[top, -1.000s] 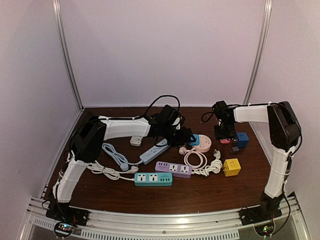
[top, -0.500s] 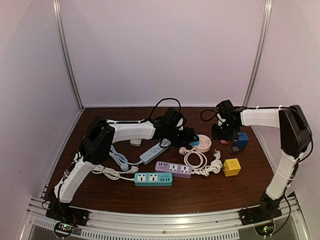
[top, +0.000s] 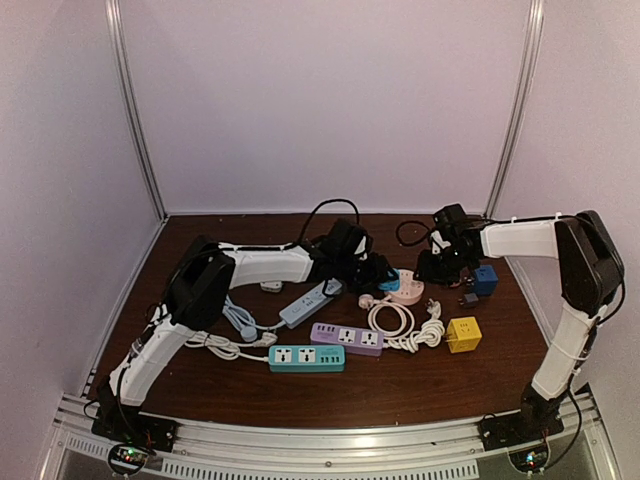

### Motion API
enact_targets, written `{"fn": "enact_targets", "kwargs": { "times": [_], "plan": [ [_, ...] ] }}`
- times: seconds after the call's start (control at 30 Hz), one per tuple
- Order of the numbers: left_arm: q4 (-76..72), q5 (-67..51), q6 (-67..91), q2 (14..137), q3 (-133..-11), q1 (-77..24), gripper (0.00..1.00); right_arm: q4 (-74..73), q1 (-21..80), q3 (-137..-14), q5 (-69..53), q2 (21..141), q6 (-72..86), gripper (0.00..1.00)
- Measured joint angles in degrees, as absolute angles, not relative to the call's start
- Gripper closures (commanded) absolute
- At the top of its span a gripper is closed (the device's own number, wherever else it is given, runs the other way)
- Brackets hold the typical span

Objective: Pull the plug off the socket

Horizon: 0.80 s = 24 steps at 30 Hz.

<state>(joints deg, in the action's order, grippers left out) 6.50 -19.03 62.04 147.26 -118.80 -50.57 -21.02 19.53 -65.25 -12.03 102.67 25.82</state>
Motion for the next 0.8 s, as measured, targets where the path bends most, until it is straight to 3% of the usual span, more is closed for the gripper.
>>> {"fn": "enact_targets", "kwargs": {
  "times": [0.37,0.57,0.73,0.8],
  "plan": [
    [6.1,-19.3,62.7,147.3,-118.8,-50.4,0.7,-17.3,19.5,-65.2,-17.6,104.5,27.4,0.77],
    [5.6,-19.6,62.5,147.2,-118.8,-50.3,0.73,-14.9,19.5,-64.4,-19.6,104.9,27.6,0.82],
    [4.4,-20.5,62.7,147.2,-118.6,-50.3,0.69,-13.6,19.5,-64.1,-20.8,105.2,27.7,0.84],
    [4.0,-20.8,62.7,147.2,-118.6,-50.3,0.72,-13.0,19.5,-63.7,-21.0,105.2,27.7,0.85]
  ]
}}
